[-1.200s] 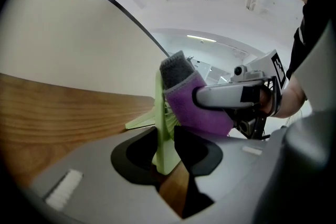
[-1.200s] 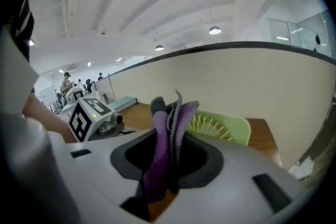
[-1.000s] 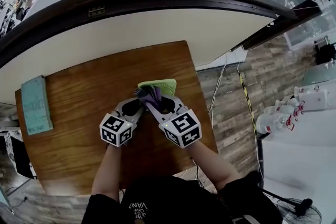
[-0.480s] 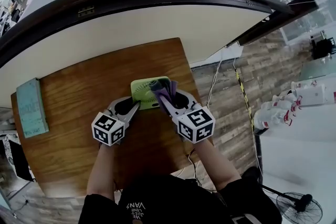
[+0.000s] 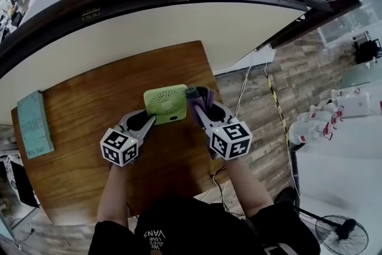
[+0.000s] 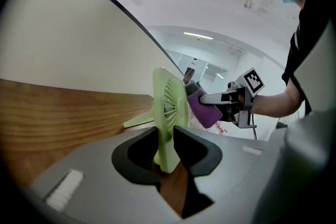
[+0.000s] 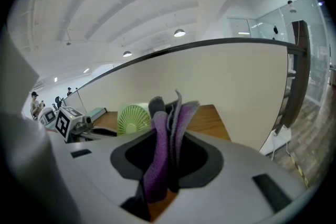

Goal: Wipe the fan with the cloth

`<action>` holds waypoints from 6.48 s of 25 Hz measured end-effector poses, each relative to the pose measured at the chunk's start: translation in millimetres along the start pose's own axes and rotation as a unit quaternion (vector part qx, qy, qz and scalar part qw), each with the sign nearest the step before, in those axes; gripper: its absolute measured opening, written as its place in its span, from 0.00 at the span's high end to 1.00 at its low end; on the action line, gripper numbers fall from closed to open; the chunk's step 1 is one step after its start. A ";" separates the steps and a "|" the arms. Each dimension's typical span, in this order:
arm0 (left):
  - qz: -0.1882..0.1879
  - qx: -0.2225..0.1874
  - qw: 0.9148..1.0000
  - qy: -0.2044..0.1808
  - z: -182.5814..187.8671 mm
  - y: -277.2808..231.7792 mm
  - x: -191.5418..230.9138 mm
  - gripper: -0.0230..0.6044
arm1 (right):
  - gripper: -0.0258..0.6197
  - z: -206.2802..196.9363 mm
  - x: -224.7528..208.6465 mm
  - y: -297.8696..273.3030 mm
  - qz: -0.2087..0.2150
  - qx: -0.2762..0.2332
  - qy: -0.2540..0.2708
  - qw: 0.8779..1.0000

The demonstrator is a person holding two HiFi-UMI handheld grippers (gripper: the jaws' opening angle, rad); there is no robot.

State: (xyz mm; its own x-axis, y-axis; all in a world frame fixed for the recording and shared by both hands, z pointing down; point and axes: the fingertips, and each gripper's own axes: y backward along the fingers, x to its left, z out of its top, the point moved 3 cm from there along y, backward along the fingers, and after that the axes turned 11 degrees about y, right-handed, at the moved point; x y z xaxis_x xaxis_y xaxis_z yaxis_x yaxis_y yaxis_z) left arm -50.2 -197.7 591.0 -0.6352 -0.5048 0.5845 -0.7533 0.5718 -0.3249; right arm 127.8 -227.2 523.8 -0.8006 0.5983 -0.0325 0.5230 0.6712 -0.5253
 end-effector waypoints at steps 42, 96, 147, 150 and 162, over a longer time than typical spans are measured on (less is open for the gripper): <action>0.002 0.005 1.000 -0.030 -3.8 -0.5 0.3 0.81 | 0.79 -30.3 14.4 -8.5 0.004 0.043 0.014 0.999; -0.005 -0.032 0.999 -0.024 37.8 1.2 4.0 0.78 | 0.79 -74.2 21.8 1.9 0.000 0.098 -0.024 0.995; 0.142 -0.102 0.981 -0.080 -58.4 160.0 -206.9 0.95 | 0.79 -61.7 110.1 217.0 0.023 -0.073 -0.014 0.997; 0.148 -0.103 0.980 -0.080 -66.4 163.3 -212.8 0.95 | 0.79 -65.9 113.7 223.9 0.025 -0.076 -0.009 0.997; 0.160 -0.085 0.981 -0.073 -91.1 164.7 -221.1 0.95 | 0.79 -83.6 128.8 235.7 0.035 -0.068 -0.003 0.997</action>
State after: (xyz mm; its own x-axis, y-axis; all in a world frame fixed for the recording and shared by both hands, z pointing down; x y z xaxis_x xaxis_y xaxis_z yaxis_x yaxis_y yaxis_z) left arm -18.3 67.0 476.1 -0.8612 -0.3626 0.3562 -0.4806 0.8089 -0.3387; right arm 172.4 44.6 466.9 -0.7625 0.6433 -0.0694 0.6117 0.6816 -0.4016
